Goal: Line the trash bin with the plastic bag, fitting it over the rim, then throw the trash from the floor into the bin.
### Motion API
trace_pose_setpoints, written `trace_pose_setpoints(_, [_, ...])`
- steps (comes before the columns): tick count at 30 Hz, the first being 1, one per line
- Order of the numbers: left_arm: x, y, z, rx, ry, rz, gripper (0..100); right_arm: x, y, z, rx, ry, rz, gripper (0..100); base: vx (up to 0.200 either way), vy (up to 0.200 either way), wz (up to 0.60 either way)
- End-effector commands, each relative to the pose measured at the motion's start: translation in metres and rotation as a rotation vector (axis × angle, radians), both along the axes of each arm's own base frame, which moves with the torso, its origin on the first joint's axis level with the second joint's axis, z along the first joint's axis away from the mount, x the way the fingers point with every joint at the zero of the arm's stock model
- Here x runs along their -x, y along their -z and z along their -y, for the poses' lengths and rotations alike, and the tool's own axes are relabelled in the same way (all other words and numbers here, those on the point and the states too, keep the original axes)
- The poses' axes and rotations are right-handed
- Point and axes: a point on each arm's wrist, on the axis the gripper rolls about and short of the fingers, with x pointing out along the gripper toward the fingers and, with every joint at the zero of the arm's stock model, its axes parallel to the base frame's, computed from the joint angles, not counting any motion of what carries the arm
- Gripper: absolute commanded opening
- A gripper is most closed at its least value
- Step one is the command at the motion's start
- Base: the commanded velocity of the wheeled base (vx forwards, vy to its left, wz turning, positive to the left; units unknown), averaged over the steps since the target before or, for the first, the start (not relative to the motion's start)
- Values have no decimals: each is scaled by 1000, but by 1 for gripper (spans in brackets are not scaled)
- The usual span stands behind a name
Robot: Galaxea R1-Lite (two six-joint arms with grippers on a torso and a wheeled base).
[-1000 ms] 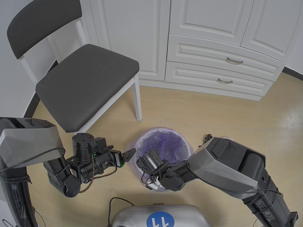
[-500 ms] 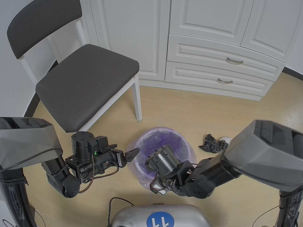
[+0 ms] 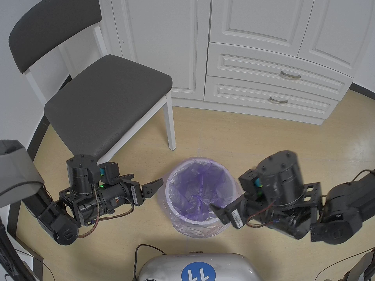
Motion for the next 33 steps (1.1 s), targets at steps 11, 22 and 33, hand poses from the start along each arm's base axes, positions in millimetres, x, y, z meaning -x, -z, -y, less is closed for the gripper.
trace_pose_setpoints(11, [47,-131,-2,-65,28,-120,100,-25,-103,137,-215,248,129,100,0,0,0])
trace_pose_setpoints(22, [56,-133,-1,-140,-126,-64,100,-82,-108,168,-318,461,-103,100,0,0,0])
trace_pose_setpoints(33, [84,-158,-19,-77,-132,30,100,-163,-25,218,-226,561,-306,100,0,0,0])
